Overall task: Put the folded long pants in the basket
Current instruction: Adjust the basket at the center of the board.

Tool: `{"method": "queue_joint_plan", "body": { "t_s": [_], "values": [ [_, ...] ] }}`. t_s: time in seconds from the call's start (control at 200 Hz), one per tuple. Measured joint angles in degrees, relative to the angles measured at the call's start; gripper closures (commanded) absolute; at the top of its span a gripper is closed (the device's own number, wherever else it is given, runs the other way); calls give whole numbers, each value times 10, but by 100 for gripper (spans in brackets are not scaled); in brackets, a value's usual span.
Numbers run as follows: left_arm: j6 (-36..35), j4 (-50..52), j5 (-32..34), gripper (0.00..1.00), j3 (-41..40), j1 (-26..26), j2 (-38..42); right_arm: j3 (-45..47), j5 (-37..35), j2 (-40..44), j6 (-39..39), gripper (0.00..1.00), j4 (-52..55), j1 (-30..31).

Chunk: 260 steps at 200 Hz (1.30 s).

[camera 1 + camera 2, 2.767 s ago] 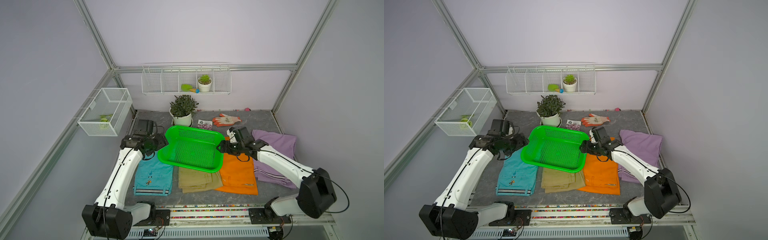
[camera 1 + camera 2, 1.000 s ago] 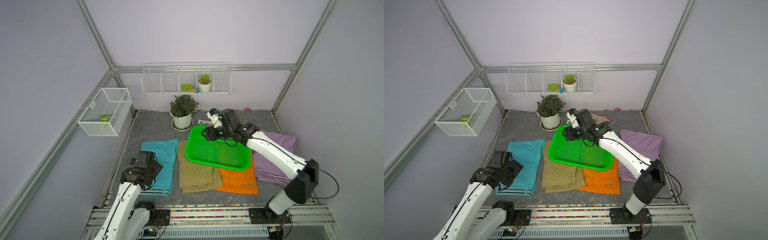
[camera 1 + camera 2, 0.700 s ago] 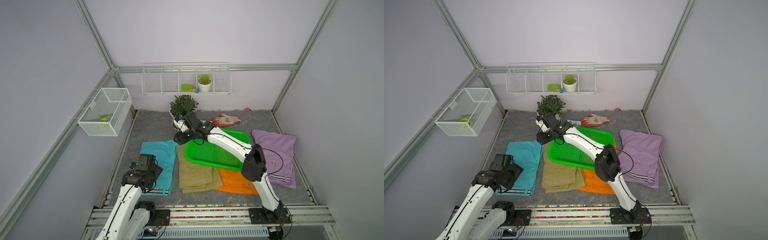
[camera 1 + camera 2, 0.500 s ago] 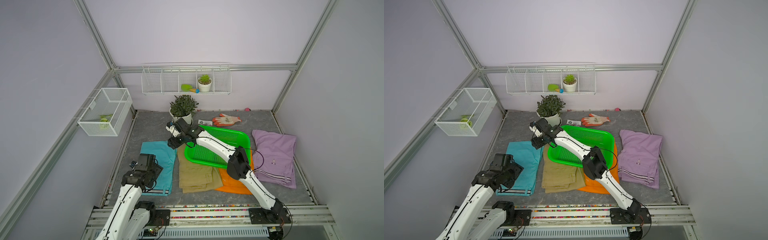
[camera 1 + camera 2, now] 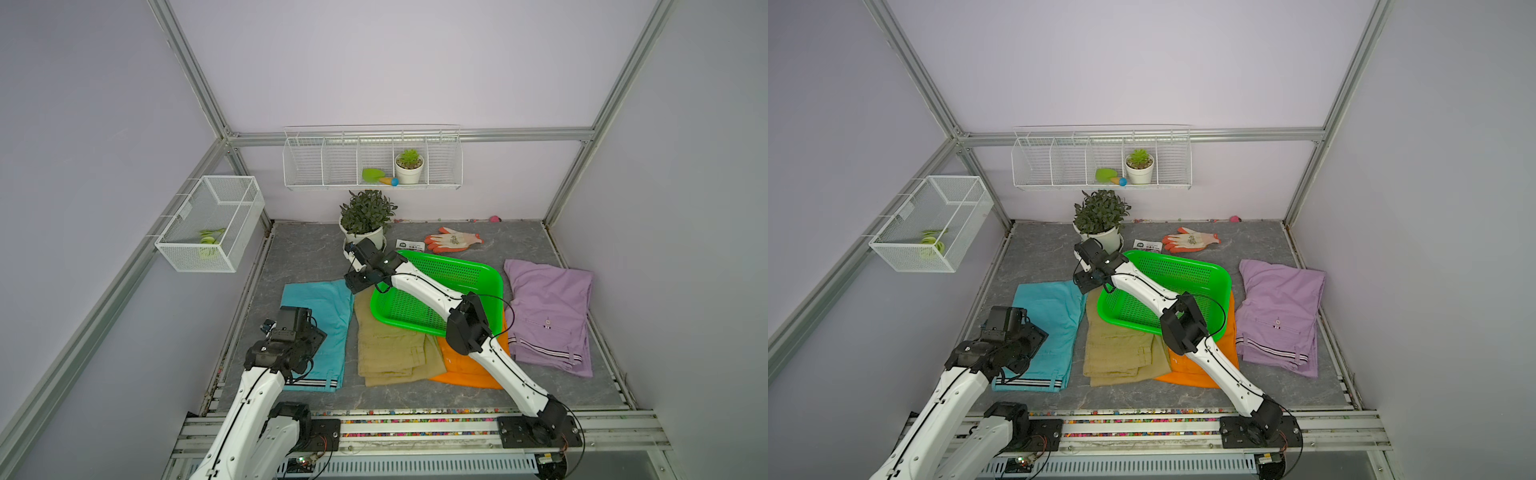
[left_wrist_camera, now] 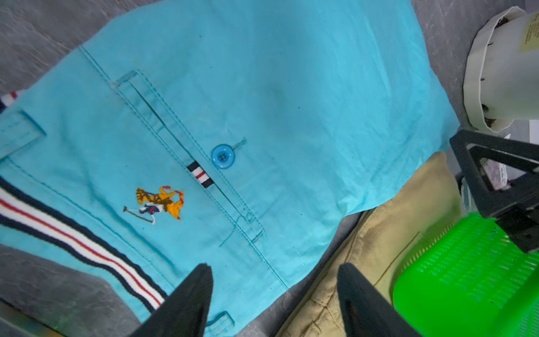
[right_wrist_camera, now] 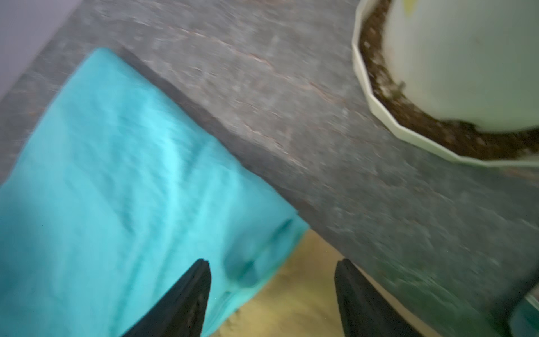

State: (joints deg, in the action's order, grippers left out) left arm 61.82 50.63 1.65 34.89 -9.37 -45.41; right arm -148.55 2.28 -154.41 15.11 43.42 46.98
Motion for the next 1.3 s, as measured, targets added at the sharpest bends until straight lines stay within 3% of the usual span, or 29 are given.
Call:
{"method": "queue_joint_plan", "body": {
  "t_s": [0.135, 0.235, 0.425, 0.575, 0.8, 1.3],
  "values": [
    [-8, -9, 0, 28, -2, 0, -6, 117, 21, 57, 21, 26, -4, -30],
    [-13, -15, 0, 28, -2, 0, -11, 147, 68, 86, 35, 24, -10, -44],
    [-18, -24, -3, 28, -4, 0, -18, 99, 135, 80, 64, 25, -55, -42],
    [-22, -27, -9, 28, -4, 0, -18, 9, 170, 12, 93, 25, -99, -38],
    [-24, -28, -17, 28, -5, 0, -18, -3, 199, -65, 129, 27, -154, -41],
    [-24, -28, -17, 28, -8, 0, -18, 18, 249, -65, 162, 62, -180, -42]
  ]
}}
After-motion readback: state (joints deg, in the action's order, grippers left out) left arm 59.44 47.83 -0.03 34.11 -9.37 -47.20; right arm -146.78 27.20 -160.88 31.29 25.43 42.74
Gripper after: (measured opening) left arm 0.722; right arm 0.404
